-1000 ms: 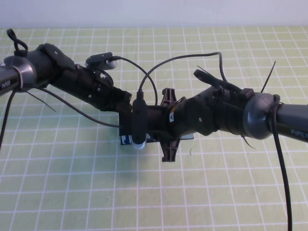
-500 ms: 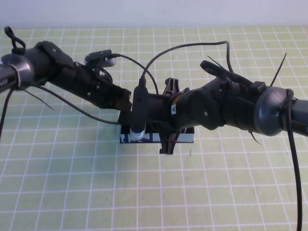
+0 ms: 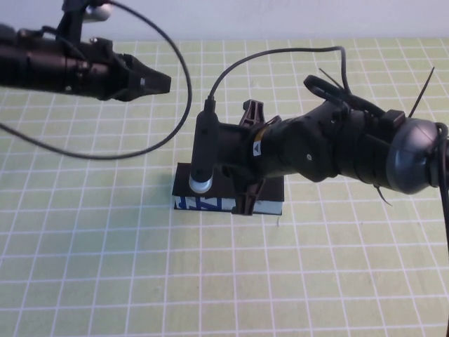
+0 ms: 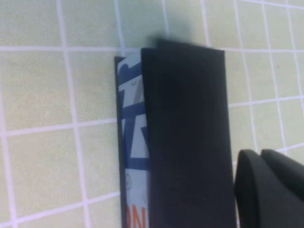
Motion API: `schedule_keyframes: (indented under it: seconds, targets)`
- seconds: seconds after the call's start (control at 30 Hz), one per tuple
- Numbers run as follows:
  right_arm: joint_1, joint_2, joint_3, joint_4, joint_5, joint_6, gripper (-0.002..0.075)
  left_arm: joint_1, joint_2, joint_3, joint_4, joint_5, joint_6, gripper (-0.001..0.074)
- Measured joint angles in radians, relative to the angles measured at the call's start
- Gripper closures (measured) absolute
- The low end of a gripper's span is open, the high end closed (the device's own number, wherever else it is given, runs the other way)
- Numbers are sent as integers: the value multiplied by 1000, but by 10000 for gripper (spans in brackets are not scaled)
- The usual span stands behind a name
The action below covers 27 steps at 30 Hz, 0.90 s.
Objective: Take glasses out of glasses case
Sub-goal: Pick up the glasses from the glasses case
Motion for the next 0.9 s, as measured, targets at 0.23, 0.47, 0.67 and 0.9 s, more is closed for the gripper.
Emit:
schedule_keyframes:
  seconds: [0.23,0.47,0.67,0.9]
  targets:
    - [-9,-3,0,0,-1,11,742,26,-50,324,-250,117,624,737]
    - [-11,-5,0,47,65,21,719,26,-23,379,-315,-45,606,737]
    - [-11,-5,0,84,126,23,585,26,99,198,-225,-92,380,738]
    - [-11,-5,0,112,137,23,547,23,328,-89,-102,34,129,738]
